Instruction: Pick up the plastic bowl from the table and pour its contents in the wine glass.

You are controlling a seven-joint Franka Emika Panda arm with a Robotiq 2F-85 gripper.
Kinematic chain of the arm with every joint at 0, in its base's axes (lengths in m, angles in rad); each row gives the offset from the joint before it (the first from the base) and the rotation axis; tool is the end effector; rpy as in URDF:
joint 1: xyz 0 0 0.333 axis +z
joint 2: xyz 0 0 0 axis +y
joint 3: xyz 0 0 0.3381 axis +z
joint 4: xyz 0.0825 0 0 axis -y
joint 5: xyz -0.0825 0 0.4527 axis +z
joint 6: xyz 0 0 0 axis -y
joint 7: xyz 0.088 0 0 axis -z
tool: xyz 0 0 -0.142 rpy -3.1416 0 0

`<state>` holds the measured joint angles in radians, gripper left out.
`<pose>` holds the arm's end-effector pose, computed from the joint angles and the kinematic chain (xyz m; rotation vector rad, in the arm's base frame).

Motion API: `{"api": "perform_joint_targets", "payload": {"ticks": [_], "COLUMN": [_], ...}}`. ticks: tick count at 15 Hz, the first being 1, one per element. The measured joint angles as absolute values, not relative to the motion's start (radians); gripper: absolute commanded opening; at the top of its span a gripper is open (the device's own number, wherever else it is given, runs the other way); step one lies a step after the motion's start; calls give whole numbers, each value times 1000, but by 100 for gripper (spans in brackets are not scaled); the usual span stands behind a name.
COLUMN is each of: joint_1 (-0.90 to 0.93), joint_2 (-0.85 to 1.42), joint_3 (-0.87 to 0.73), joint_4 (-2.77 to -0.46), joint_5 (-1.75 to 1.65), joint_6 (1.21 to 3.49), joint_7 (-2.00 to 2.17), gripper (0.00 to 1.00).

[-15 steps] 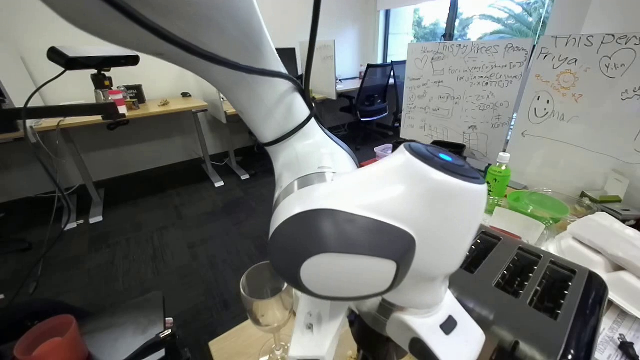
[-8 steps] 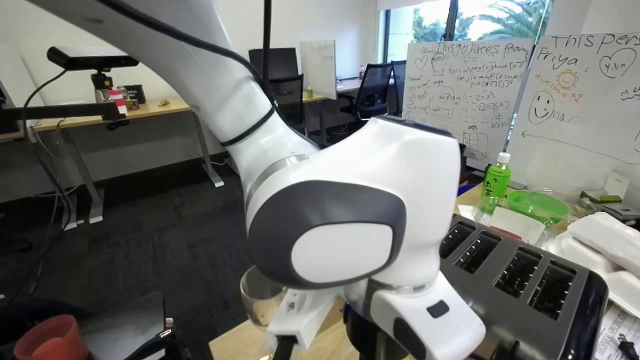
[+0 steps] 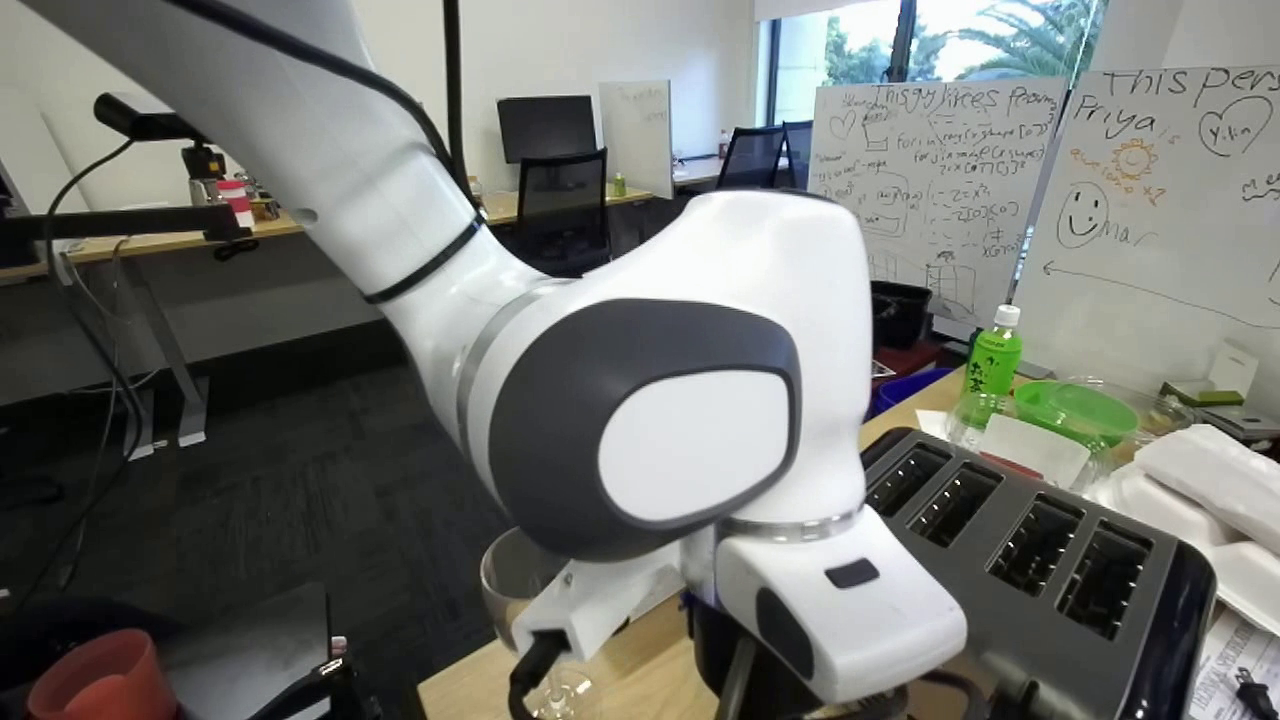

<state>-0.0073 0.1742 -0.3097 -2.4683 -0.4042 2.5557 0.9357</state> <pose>0.4781 -0.1669 0.1493 2.5796 -1.2501 -0.0031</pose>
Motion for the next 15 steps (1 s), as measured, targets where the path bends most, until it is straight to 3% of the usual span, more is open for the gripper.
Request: {"api": "perform_joint_targets", "payload": {"ticks": [15], "joint_1": [-87], "joint_2": [-116], "joint_3": [-213], "joint_4": [-2600], "joint_5": [-472], "joint_6": [2455], "joint_7": [1039], "gripper": [3]}}
